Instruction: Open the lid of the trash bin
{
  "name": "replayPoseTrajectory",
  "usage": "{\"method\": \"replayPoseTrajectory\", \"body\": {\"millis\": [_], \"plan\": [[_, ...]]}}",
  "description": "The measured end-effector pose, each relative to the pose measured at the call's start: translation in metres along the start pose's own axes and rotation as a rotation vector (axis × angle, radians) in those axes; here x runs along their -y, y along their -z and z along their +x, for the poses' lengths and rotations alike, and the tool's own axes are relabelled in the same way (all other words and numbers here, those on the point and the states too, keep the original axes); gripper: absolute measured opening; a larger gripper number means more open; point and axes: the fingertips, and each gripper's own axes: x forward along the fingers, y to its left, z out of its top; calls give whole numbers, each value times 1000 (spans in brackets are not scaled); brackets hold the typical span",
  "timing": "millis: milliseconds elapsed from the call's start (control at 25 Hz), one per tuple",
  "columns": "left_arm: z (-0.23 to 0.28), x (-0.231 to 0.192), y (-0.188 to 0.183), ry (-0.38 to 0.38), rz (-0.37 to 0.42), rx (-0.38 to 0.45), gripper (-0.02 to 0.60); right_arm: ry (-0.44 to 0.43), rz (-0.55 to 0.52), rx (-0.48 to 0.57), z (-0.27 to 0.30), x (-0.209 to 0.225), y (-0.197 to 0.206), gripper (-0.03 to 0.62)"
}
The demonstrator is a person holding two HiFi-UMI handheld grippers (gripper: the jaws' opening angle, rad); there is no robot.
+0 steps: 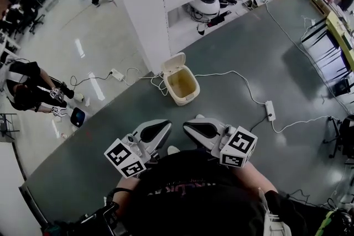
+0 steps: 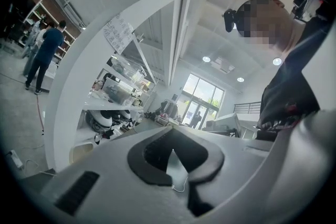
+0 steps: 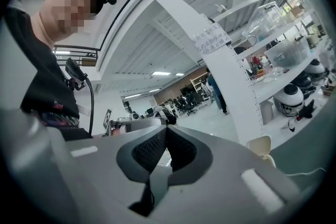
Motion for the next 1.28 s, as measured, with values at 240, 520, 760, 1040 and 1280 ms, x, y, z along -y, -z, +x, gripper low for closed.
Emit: {"method": "replayPoseTrajectory", "body": {"millis": [240,520,760,1040,1280], "plan": [[-4,-1,5,-14,-20,13,2,-9,12,1,-1,0,6,6],[2,1,1,-5,-13,10,2,-6,16,-2,-2,2,3,6],[5,-3,3,-4,-23,9,2,-3,22,-10,-1,7,5,6],[5,-5,3,-3,-28,8,2,4,27,-16,1,10,5,6],[5,-5,5,-4,-31,10,2,7,31,-21,1,11,8,6]]}}
